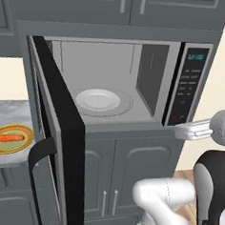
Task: Pick the carrot from the counter and place it in the microwave. Then turn on the microwave.
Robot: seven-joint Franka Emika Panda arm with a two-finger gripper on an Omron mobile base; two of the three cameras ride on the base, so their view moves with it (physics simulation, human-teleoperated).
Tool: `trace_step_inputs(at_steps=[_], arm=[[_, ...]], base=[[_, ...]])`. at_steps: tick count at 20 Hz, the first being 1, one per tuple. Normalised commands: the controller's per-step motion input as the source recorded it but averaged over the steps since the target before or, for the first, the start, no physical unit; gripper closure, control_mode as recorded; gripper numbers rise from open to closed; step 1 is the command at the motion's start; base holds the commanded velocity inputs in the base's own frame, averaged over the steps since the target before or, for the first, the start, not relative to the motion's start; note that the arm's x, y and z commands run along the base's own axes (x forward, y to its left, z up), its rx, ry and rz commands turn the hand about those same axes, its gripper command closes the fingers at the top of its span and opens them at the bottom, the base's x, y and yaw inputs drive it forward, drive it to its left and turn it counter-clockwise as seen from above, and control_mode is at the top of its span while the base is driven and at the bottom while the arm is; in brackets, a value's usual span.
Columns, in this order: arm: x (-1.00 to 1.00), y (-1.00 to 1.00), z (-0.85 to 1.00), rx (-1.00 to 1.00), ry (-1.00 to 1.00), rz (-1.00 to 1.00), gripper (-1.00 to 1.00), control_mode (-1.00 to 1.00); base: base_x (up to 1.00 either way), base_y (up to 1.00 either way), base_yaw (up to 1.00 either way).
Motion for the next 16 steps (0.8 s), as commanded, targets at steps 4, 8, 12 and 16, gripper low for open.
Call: trace_step_inputs(at_steps=[4,8,12,16], arm=[[0.12,-0.15,-0.11,0.08,-0.09,-0.11,-1.0,-1.0],[0.1,-0.16,-0.08,0.08,-0.06,-0.08,-1.0,-1.0],[0.04,-0.11,-0.08,0.06,-0.06,-0.02,-1.0,-1.0],[0.04,-0.05,-0.03,0.05,-0.05,0.01,-1.0,-1.0]], base=[[0.0,0.0,0.0],[0.0,0.0,0.0],[0.0,0.0,0.0],[0.0,0.0,0.0]])
